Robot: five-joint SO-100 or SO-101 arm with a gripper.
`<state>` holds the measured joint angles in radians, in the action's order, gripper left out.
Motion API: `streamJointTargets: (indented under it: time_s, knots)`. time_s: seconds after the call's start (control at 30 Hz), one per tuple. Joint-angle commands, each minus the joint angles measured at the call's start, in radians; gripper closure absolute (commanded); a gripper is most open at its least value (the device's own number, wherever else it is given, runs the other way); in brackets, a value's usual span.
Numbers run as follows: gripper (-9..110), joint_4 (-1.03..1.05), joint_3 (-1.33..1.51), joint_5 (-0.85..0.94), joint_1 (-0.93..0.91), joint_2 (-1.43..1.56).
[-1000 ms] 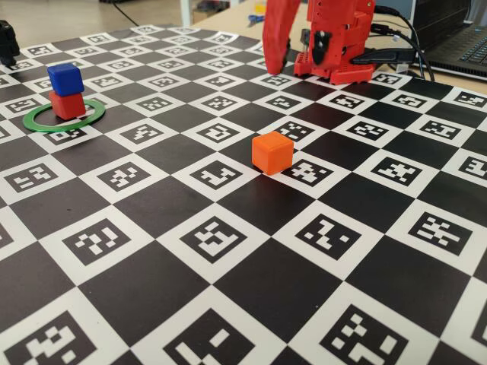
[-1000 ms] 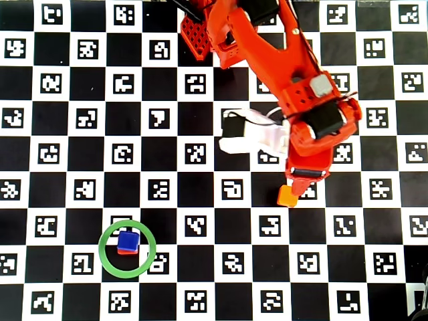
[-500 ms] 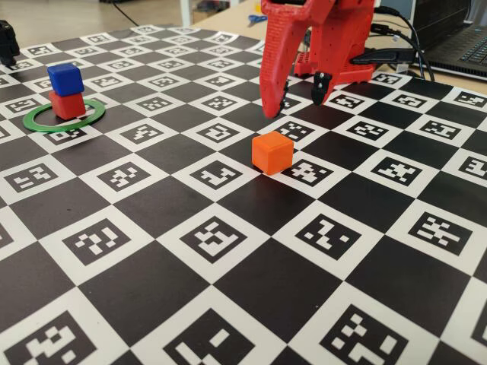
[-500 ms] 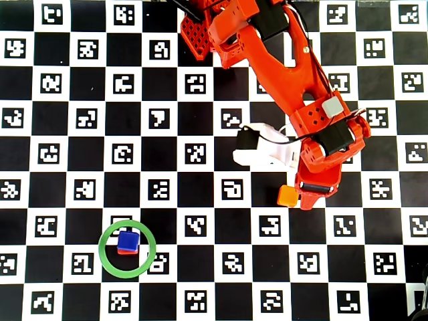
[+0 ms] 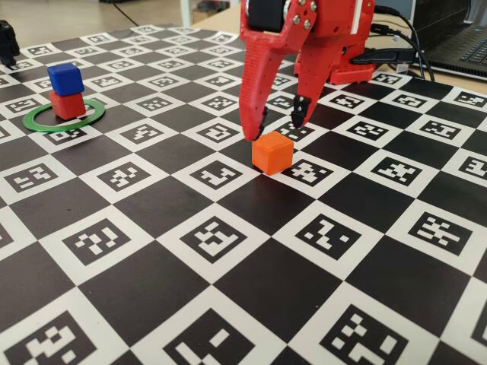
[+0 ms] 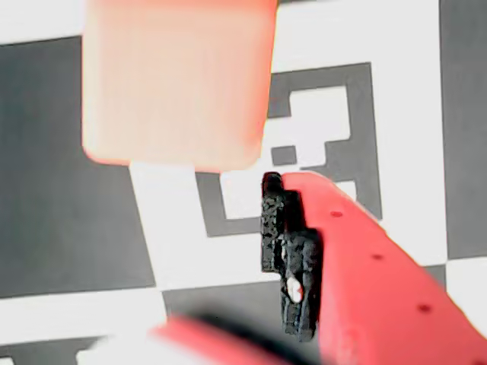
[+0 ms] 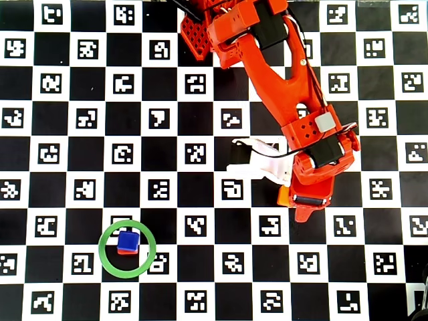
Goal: Grab the red cube then put it in the green circle then put the blue cube on top and finally the orange cube on top
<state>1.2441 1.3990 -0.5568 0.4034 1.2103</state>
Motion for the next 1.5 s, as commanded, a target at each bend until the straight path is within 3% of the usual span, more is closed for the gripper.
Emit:
streamJointTargets:
  time_s: [0.0, 0.87, 1.47]
  knots:
    - [72, -0.008, -0.005, 0.008, -0.006, 0.026]
    - [73, -0.101, 0.097, 0.032, -0.020, -0.002]
    - [94, -0.107, 0.097, 0.046, -0.025, -0.003]
